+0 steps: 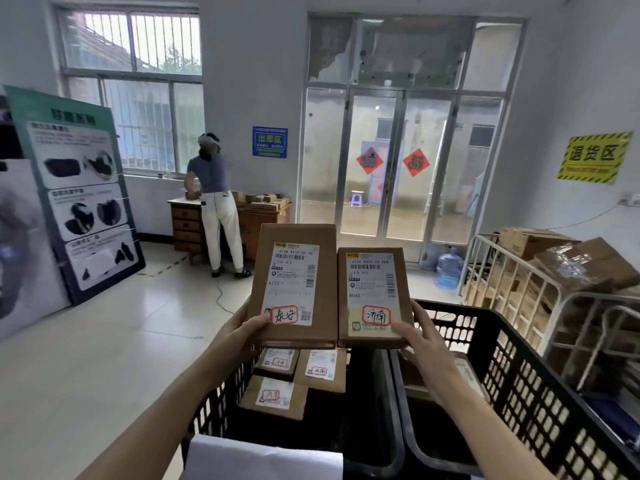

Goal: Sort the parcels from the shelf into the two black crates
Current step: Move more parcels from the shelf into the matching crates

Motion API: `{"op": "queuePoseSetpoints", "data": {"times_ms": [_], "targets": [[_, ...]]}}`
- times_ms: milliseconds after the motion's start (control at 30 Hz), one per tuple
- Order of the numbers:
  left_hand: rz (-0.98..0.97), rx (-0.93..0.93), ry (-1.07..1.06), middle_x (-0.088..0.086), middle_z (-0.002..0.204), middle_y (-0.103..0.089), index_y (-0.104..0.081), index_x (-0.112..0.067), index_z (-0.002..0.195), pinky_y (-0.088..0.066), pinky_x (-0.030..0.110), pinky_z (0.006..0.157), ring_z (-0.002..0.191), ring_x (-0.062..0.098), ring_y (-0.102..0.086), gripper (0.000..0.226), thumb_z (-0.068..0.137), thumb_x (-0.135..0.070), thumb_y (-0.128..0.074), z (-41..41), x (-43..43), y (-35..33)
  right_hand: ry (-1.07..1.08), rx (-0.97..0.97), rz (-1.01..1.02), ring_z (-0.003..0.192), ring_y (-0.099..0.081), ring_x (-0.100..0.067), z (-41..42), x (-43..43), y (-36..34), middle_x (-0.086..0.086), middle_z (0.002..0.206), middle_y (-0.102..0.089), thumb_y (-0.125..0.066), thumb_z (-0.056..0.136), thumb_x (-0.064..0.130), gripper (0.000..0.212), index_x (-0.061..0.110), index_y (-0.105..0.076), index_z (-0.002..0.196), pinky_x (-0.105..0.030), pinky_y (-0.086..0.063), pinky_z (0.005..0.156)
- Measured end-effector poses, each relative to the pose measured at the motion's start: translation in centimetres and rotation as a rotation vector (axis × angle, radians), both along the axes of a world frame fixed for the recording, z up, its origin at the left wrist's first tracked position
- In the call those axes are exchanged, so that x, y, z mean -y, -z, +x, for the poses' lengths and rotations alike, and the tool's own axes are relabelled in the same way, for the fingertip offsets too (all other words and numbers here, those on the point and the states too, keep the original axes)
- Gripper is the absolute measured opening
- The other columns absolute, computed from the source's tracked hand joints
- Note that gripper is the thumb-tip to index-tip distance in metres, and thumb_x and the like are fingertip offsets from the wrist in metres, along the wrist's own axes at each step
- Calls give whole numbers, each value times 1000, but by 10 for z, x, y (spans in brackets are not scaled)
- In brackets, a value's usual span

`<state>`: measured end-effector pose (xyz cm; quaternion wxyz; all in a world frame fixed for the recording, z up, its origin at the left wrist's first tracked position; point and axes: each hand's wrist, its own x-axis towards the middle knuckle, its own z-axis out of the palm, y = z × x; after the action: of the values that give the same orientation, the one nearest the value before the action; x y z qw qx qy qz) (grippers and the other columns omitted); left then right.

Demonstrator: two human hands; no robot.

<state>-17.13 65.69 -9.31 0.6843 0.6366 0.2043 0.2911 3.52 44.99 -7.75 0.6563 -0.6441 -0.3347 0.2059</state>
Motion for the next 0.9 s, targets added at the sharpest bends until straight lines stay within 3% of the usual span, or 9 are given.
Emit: {"op": "queuePoseSetpoints", "data": {"times_ms": [133, 200, 300, 400, 567, 733, 900], "targets": [[-24, -45, -23, -1, 109, -65, -43, -34, 132, -54, 32, 67, 95, 20, -64, 80, 57, -46, -68, 1, -20, 9, -11, -52, -8, 103, -63, -20, 1, -25, 10, -5, 111, -66, -60, 86, 21, 55, 31, -39, 135, -42, -43, 100], [-30, -61, -26, 1, 111, -63, -40, -35, 135, -50, 34, 71, 96, 22, -62, 75, 63, -45, -62, 4, -32, 13, -5, -79, -7, 106, -62, -23, 3, -37, 16, -6, 115, -65, -62, 83, 23, 60, 30, -38, 138, -48, -42, 102], [-41, -68, -9, 3, 113, -62, -39, -32, 136, -52, 34, 69, 97, 23, -62, 74, 66, -42, -59, 9, -51, 16, 4, -91, -8, 109, -60, -24, 5, -54, 21, -7, 117, -63, -69, 77, 31, 69, 31, -38, 138, -50, -41, 104], [-47, -41, 33, 6, 113, -63, -42, -30, 134, -56, 29, 61, 89, 22, -68, 81, 60, -43, -70, 15, -66, 16, 7, -120, 14, 111, -59, -25, 7, -67, 22, -7, 118, -62, -70, 64, 39, 81, 31, -37, 138, -50, -40, 104], [-27, -9, 100, 6, 116, -65, -42, -29, 134, -57, 31, 70, 96, 21, -69, 112, 35, -58, -86, 35, -83, 22, 59, -132, 64, 99, -66, -20, 18, -70, 28, -5, 108, -67, -59, 86, 16, 50, 29, -42, 131, -35, -50, 87], [-16, -42, 139, 2, 111, -67, -43, -36, 131, -55, 32, 73, 94, 19, -68, 103, 38, -58, -81, 67, -75, 24, 126, -131, 74, 102, -65, -20, 36, -50, 28, -3, 110, -68, -59, 86, 19, 52, 28, -42, 135, -35, -48, 90], [4, -54, 227, 1, 114, -66, -39, -41, 136, -55, 32, 76, 98, 20, -67, 109, 38, -61, -81, 110, -50, 20, 193, -130, 67, 103, -61, -17, 66, -10, 25, 1, 109, -67, -56, 88, 21, 37, 40, -47, 119, -36, -44, 87]]}}
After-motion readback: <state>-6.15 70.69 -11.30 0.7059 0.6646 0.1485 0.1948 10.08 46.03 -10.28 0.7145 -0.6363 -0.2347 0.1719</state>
